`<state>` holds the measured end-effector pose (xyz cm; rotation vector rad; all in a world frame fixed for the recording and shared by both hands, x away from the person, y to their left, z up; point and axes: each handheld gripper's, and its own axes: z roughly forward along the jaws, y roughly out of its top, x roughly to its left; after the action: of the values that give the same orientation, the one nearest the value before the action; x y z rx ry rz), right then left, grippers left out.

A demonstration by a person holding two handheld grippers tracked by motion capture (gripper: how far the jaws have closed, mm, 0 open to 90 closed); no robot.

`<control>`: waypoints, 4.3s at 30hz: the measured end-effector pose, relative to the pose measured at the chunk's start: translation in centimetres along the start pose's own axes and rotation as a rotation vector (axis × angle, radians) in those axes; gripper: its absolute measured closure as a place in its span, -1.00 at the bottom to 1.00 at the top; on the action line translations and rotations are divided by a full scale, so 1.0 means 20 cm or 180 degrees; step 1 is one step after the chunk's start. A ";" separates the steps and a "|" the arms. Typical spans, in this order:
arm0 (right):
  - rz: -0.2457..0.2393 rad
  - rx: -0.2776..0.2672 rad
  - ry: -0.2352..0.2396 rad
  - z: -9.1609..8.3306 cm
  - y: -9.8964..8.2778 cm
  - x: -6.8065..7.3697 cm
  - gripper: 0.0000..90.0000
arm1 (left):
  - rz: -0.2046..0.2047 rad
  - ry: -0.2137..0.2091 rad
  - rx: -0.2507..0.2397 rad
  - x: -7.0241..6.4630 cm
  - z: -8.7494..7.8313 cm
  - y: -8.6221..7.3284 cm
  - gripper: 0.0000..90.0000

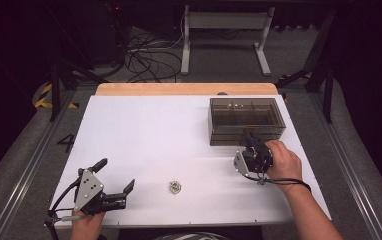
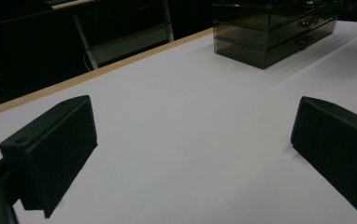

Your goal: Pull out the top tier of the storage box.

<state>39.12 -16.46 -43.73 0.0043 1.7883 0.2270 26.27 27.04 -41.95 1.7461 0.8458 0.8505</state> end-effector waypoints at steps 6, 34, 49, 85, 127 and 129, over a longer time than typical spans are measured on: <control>-0.0111 0.0048 -0.0043 0.03 0.00 0.01 0.58 | -0.0008 0.0000 0.0005 0.00 0.00 0.00 -0.97; -0.0238 0.0320 -0.0235 0.07 0.02 0.07 0.77 | -0.0015 0.0001 0.0008 0.01 0.00 0.00 -0.97; -0.0347 0.0261 -0.0228 0.07 0.02 0.06 0.78 | -0.0025 -0.0011 0.0013 0.00 0.00 0.00 -0.97; -0.0287 0.0207 -0.0095 -0.08 0.02 0.06 0.77 | -0.0031 -0.0012 0.0020 0.00 0.00 0.00 -0.97; 0.0898 -0.0188 0.0693 -0.21 0.10 -0.17 0.14 | -0.0008 -0.0023 0.0042 0.00 0.01 0.00 -0.97; 0.0932 -0.0189 0.0721 -0.21 0.10 -0.19 0.14 | -0.0006 -0.0021 0.0038 0.00 0.01 0.00 -0.97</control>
<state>35.59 -15.59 -38.87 0.2062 2.0029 0.5074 26.33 26.97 -42.01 1.7574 0.8497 0.8397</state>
